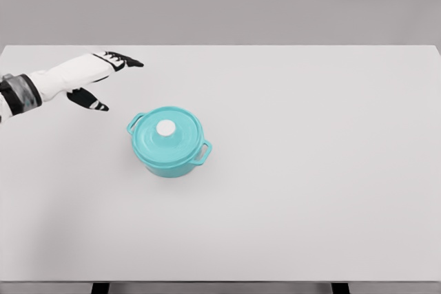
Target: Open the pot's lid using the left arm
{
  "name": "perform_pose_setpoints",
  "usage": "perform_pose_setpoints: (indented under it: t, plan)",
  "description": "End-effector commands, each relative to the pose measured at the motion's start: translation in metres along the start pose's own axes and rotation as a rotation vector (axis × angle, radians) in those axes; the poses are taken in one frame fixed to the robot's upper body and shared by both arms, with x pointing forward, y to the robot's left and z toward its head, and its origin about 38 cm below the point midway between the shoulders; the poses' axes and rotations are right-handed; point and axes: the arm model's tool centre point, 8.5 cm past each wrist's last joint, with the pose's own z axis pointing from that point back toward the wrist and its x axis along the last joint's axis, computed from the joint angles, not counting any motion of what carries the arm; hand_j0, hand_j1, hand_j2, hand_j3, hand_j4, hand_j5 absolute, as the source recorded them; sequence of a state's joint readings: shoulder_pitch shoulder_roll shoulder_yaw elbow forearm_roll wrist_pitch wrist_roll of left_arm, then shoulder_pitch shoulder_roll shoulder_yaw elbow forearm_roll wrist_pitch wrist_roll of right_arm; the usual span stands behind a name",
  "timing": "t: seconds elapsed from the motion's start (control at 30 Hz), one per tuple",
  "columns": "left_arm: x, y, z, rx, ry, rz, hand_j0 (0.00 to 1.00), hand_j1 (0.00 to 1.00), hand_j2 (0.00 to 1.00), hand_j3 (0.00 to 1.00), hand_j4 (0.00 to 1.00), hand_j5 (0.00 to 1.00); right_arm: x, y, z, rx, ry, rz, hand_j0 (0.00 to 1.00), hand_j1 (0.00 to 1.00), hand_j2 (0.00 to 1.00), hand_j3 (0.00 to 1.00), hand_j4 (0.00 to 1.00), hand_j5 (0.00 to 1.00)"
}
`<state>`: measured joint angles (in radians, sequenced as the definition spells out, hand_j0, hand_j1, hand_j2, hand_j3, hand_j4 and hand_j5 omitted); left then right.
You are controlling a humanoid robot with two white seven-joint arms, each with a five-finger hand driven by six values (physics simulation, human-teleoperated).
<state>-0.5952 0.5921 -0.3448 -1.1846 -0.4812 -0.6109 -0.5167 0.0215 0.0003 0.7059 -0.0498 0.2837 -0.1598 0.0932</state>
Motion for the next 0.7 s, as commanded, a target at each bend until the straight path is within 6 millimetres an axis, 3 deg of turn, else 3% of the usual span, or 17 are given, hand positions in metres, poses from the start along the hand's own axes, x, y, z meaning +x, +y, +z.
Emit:
perform_pose_setpoints:
  t: [0.0,0.17,0.27,0.37,0.43,0.5,0.57,0.6,0.67]
  plan:
    - [0.003,-0.001,-0.003,-0.005,-0.008,0.000,1.00,1.00,1.00,1.00,1.00,1.00,-0.001,0.000,0.000,0.000,0.002,-0.003,1.00,1.00,1.00,1.00,1.00,1.00]
    - [0.004,0.000,-0.003,-0.009,-0.011,-0.007,1.00,1.00,1.00,1.00,1.00,1.00,-0.004,0.006,0.000,0.009,0.007,-0.001,1.00,1.00,1.00,1.00,1.00,1.00]
    - [0.023,0.003,-0.012,-0.034,-0.063,-0.044,1.00,1.00,1.00,1.00,1.00,1.00,-0.004,0.006,0.000,0.009,0.007,-0.001,1.00,1.00,1.00,1.00,1.00,1.00]
    - [0.044,0.015,-0.016,-0.057,-0.120,-0.122,1.00,1.00,1.00,1.00,1.00,1.00,-0.004,0.006,0.000,0.009,0.007,-0.001,1.00,1.00,1.00,1.00,1.00,1.00]
    - [0.044,0.036,-0.018,-0.103,-0.149,-0.167,1.00,1.00,1.00,1.00,1.00,1.00,-0.004,0.006,0.000,0.009,0.007,-0.001,1.00,1.00,1.00,1.00,1.00,1.00]
    - [0.044,0.038,-0.028,-0.156,-0.187,-0.126,1.00,1.00,1.00,1.00,1.00,1.00,-0.004,0.006,0.000,0.008,0.007,-0.001,1.00,1.00,1.00,1.00,1.00,1.00]
    - [0.025,0.054,0.005,-0.179,-0.119,-0.179,1.00,1.00,1.00,1.00,1.00,1.00,-0.004,0.006,0.000,0.009,0.007,-0.001,1.00,1.00,1.00,1.00,1.00,1.00]
    - [0.020,0.057,0.012,-0.180,-0.102,-0.184,1.00,1.00,1.00,1.00,1.00,1.00,-0.004,0.006,0.000,0.009,0.007,-0.001,1.00,1.00,1.00,1.00,1.00,1.00]
    - [0.024,0.052,0.006,-0.193,-0.117,-0.182,1.00,1.00,1.00,1.00,1.00,1.00,-0.004,0.006,0.000,0.009,0.007,-0.001,1.00,1.00,1.00,1.00,1.00,1.00]
